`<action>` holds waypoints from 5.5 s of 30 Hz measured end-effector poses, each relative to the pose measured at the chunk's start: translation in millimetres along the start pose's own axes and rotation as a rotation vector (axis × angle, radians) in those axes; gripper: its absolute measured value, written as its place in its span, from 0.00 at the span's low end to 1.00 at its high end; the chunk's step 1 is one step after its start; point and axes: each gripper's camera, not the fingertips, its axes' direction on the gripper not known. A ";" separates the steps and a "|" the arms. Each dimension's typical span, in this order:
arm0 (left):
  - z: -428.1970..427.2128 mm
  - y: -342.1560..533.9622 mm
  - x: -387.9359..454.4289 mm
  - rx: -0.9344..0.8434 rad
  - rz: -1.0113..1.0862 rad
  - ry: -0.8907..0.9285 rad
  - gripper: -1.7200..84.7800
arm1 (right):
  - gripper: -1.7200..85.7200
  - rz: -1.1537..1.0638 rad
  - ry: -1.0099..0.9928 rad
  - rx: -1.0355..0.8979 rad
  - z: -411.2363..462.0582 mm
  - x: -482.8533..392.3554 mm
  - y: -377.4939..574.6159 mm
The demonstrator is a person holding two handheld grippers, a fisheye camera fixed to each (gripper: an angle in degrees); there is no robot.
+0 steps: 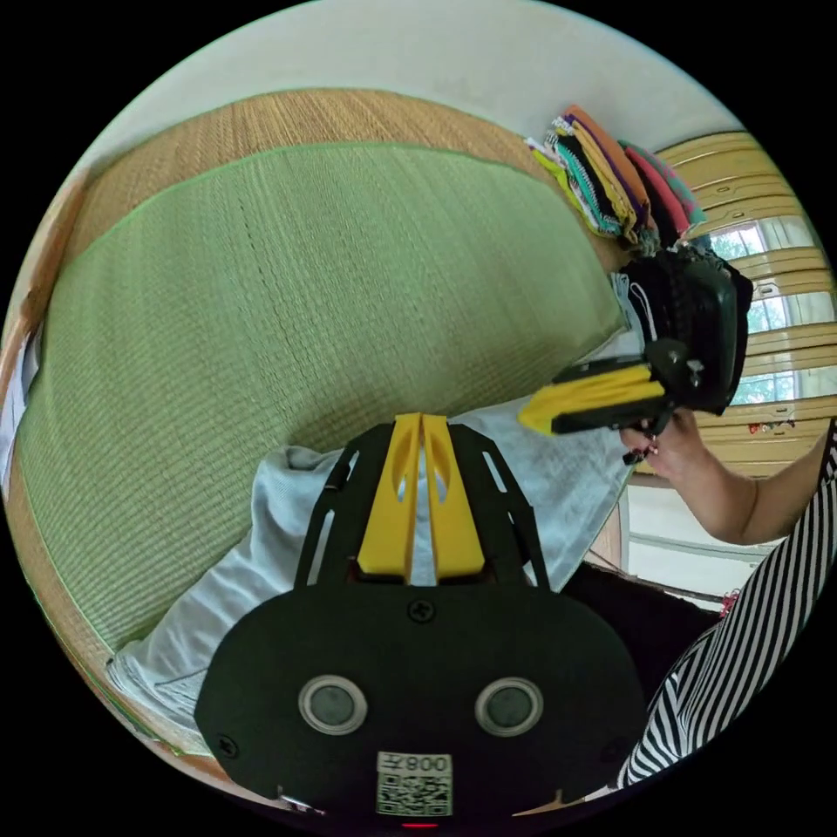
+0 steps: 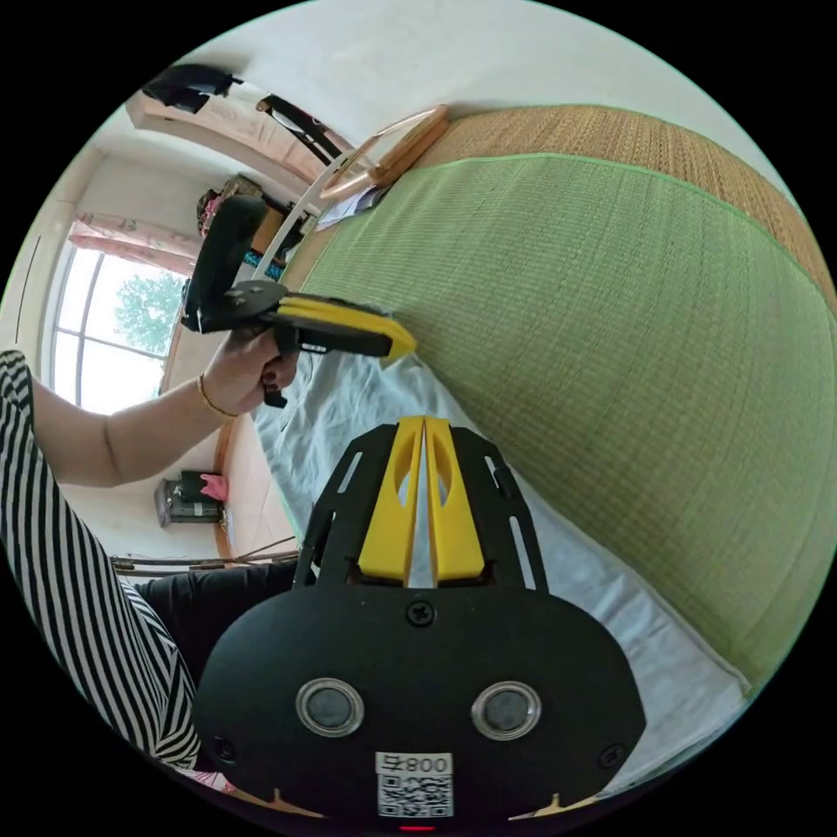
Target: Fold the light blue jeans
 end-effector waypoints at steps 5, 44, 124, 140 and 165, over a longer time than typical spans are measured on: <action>-43.0 54.9 23.9 0.134 -0.062 -0.011 0.02 | 0.02 0.001 -0.002 -0.089 45.7 -12.5 21.1; -204.5 147.1 211.2 -0.068 -0.076 0.312 0.03 | 0.02 0.392 -0.176 -0.082 201.2 64.3 318.5; -275.9 -27.6 359.1 -0.327 0.631 0.472 0.05 | 0.07 0.396 -0.296 0.224 166.7 133.6 406.4; -141.6 -15.5 158.7 -0.315 0.309 0.396 0.08 | 0.06 0.318 -0.449 -0.008 234.9 111.6 294.9; 66.3 4.1 52.2 -0.316 -0.132 0.597 0.05 | 0.04 0.503 -0.074 0.146 70.2 118.0 211.0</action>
